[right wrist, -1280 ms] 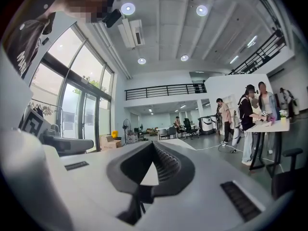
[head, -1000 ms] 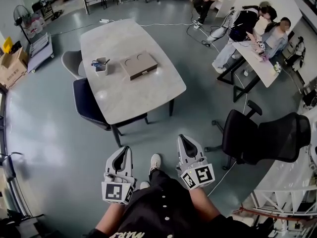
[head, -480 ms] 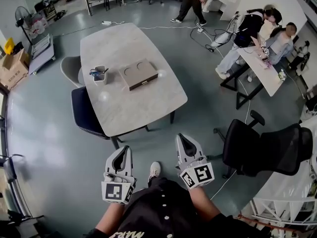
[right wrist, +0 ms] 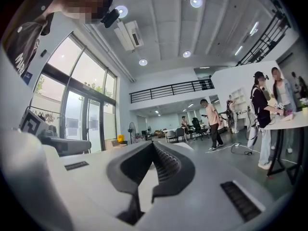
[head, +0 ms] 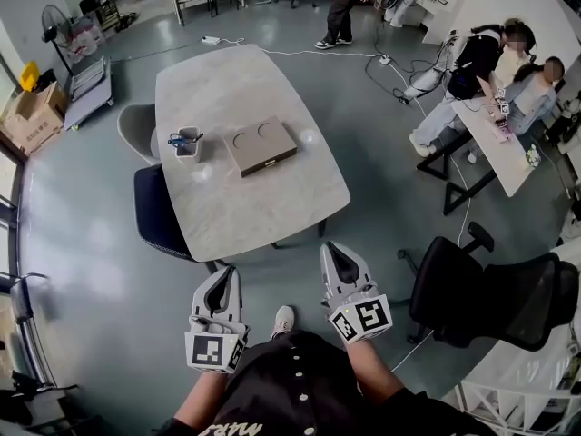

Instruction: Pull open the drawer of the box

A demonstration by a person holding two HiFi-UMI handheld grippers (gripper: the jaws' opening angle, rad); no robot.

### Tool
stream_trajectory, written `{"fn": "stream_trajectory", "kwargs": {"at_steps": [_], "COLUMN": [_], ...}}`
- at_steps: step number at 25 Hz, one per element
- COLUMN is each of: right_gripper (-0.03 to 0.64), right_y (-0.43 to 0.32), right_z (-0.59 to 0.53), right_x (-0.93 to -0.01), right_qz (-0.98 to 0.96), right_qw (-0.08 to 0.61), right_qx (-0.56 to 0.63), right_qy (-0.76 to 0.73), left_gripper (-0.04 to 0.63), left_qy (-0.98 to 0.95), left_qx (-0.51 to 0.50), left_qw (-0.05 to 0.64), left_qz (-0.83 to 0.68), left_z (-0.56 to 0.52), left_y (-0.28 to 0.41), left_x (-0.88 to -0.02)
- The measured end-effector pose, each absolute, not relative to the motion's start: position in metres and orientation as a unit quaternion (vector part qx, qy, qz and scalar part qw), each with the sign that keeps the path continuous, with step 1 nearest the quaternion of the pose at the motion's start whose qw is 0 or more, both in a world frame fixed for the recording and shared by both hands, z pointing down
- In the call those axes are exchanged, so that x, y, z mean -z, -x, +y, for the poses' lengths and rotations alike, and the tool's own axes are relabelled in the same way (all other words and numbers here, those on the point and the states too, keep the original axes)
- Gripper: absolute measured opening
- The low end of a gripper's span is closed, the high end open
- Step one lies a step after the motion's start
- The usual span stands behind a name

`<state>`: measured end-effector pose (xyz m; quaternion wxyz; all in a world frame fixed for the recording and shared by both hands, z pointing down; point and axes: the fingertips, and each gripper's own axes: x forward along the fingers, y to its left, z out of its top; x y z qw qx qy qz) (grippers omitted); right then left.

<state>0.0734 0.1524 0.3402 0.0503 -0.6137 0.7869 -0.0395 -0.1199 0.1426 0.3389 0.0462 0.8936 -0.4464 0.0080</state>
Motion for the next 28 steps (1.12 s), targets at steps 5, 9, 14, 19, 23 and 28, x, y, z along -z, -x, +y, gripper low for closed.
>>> {"fn": "stream_trajectory", "kwargs": {"at_steps": [5, 9, 14, 19, 23, 28], "right_gripper": [-0.003, -0.003, -0.003, -0.003, -0.003, -0.003], "right_y": [-0.088, -0.099, -0.108, -0.111, -0.113, -0.119], "right_z": [0.132, 0.121, 0.114, 0.106, 0.093, 0.069], "right_x": [-0.342, -0.342, -0.345, -0.350, -0.348, -0.349], "right_qz": [0.795, 0.796, 0.796, 0.793, 0.793, 0.790], "right_qw": [0.052, 0.053, 0.048, 0.047, 0.046, 0.043], "right_qx": [0.043, 0.042, 0.046, 0.051, 0.048, 0.046], "right_qy": [0.602, 0.601, 0.602, 0.605, 0.605, 0.610], "left_gripper": [0.017, 0.017, 0.017, 0.017, 0.017, 0.017], "left_qy": [-0.888, -0.885, -0.883, -0.885, -0.886, -0.890], "left_qx": [-0.010, -0.012, -0.012, -0.012, -0.009, -0.003], "left_qw": [0.045, 0.047, 0.053, 0.055, 0.055, 0.054], "left_qz": [-0.458, -0.462, -0.466, -0.462, -0.461, -0.454], "left_z": [0.129, 0.121, 0.112, 0.103, 0.088, 0.059], "left_y": [0.103, 0.095, 0.088, 0.084, 0.082, 0.074], "left_x": [-0.339, -0.341, -0.344, -0.348, -0.347, -0.347]}}
